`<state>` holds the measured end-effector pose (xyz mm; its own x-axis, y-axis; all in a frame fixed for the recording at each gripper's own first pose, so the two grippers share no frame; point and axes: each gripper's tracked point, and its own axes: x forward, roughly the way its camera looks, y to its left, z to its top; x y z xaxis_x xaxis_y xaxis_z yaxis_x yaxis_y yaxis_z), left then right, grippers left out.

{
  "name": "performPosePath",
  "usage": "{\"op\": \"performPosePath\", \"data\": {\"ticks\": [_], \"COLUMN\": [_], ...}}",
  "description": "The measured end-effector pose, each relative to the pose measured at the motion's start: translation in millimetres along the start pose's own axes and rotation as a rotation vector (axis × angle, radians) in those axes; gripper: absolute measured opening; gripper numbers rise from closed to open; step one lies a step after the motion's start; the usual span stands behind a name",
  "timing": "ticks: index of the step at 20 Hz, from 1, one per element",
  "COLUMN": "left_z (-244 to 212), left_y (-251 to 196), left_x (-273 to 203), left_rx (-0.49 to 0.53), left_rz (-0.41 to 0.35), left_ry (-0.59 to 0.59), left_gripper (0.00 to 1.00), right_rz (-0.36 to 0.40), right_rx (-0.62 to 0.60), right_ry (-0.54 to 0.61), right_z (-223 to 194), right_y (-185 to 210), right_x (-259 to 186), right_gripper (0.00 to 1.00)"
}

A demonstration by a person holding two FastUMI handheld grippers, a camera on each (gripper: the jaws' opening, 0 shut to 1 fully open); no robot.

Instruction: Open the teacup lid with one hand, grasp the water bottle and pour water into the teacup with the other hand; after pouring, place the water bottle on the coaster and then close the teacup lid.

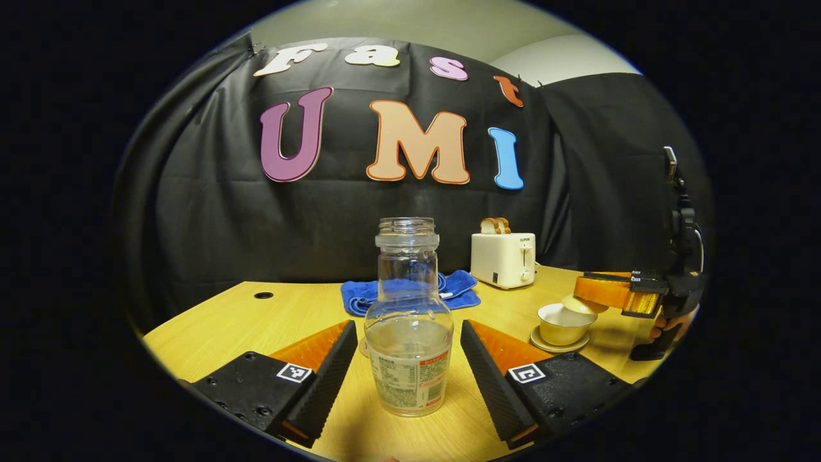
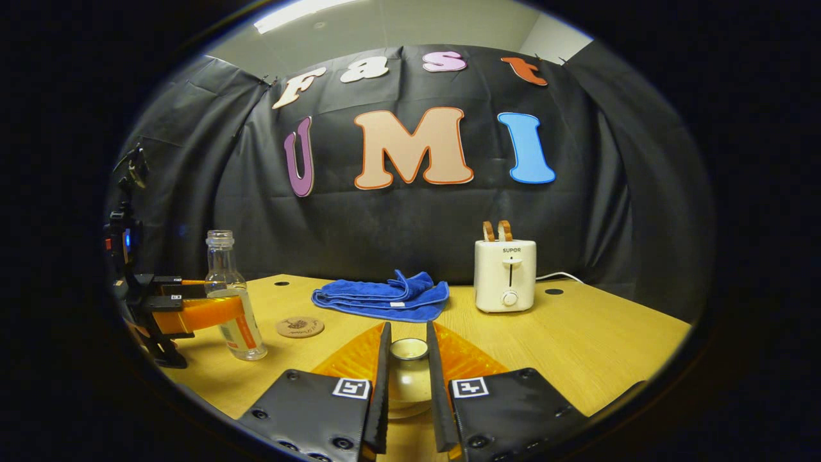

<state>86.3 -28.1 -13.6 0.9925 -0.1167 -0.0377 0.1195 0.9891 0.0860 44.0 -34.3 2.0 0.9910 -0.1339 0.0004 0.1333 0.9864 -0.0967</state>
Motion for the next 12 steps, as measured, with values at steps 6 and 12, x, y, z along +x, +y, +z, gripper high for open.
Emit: {"op": "performPosePath", "data": {"ticks": [6, 12], "left_z": [1, 1], "left_y": [-1, -5], "left_x": [7, 6], "left_rx": [-0.001, 0.022], "left_rz": [-0.003, -0.018], "left_ry": [0.002, 0.006], "left_gripper": [0.82, 0.71], "right_rz": [-0.051, -0.045], "right_rx": [0.000, -0.002], "right_ry": [-0.007, -0.010], "right_z": [3, 3], "right_y": [-32, -32], "right_x": [-9, -10], "right_gripper": [0.32, 0.32]}}
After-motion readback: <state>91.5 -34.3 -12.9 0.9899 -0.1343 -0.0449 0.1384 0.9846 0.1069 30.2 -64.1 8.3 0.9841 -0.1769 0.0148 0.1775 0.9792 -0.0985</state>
